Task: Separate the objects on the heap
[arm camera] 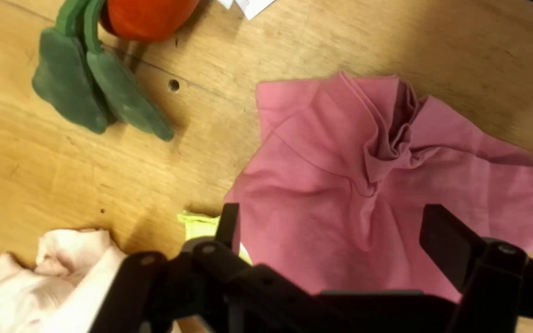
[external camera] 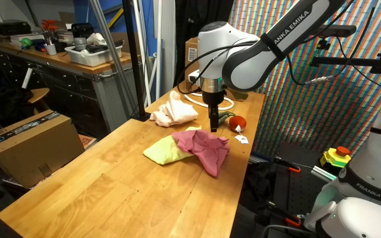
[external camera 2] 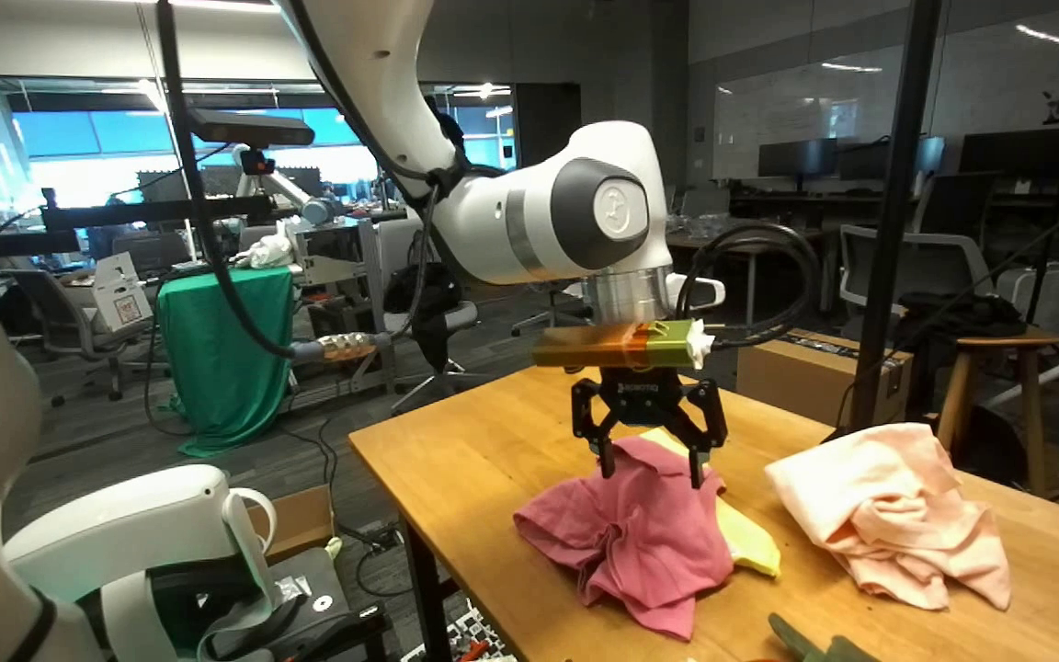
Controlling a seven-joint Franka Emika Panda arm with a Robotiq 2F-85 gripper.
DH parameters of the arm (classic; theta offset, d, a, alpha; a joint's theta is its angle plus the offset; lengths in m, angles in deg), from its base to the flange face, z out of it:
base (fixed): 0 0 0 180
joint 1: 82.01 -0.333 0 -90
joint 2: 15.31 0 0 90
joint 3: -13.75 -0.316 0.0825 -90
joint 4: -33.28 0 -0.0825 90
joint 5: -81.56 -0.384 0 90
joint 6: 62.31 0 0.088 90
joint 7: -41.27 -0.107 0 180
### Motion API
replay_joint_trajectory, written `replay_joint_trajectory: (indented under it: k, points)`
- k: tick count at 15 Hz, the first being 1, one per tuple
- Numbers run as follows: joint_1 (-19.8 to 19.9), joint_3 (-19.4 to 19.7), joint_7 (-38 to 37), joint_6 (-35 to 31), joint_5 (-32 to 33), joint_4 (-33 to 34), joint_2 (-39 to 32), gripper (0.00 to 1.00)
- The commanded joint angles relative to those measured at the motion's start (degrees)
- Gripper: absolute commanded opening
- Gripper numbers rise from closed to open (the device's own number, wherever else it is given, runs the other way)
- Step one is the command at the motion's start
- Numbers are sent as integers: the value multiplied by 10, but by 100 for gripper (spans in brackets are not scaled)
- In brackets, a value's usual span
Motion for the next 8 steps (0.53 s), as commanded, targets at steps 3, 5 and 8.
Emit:
replay_joint_trajectory:
  k: [3, 5, 8]
  points:
    - [-21, -14, 59, 7, 96, 65, -74, 100]
    - [-26, -16, 88, 4, 125, 83, -94, 100]
    - [-34, -20, 105, 3, 145, 116, -122, 100]
